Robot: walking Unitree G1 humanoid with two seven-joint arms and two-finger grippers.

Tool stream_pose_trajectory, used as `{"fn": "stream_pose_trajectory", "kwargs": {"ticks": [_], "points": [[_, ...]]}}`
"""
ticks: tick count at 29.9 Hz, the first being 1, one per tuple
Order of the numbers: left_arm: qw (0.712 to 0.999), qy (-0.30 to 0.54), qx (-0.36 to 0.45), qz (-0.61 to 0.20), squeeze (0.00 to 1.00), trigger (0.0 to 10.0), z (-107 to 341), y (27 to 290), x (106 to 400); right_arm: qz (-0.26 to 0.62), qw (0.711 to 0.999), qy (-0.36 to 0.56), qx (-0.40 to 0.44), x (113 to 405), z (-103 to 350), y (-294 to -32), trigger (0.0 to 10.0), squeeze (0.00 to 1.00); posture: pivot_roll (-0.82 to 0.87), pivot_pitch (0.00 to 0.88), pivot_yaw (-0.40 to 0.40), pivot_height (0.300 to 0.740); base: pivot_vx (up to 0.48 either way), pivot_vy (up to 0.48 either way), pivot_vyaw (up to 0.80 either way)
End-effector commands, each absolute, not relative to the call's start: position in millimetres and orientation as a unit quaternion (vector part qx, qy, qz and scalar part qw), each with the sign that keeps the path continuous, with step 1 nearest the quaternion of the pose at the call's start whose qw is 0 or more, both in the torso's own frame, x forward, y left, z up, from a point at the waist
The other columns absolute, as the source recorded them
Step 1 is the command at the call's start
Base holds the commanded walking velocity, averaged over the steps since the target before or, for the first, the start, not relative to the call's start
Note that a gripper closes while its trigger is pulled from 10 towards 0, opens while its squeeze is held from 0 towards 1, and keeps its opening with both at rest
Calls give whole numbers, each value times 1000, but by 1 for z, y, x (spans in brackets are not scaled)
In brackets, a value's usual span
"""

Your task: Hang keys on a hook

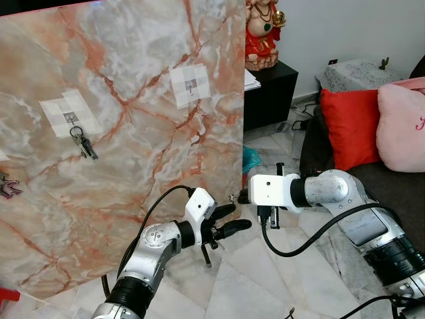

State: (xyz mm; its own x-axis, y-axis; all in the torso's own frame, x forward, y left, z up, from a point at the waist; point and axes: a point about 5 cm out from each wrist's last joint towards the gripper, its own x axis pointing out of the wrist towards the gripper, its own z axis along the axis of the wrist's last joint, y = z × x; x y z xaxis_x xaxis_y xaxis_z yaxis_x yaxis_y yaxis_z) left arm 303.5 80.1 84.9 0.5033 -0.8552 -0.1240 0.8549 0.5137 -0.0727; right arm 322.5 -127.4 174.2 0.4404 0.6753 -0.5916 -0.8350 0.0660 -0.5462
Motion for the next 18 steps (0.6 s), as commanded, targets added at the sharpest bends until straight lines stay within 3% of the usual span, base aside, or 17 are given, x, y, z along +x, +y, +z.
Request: {"fn": "stream_pose_trajectory", "kwargs": {"ticks": [1,8,18], "points": [[873,74,17,-482,0,10000,85,84,307,524,722,75,-444,321,182,-125,10000,0,107,0,34,740,0,0,0],[893,65,33,-445,0,10000,86,90,314,523,723,76,-445,322,182,-125,10000,0,109,0,34,740,0,0,0],[891,55,22,-450,0,10000,88,87,315,525,722,77,-445,322,181,-125,10000,0,107,0,34,740,0,0,0]]}}
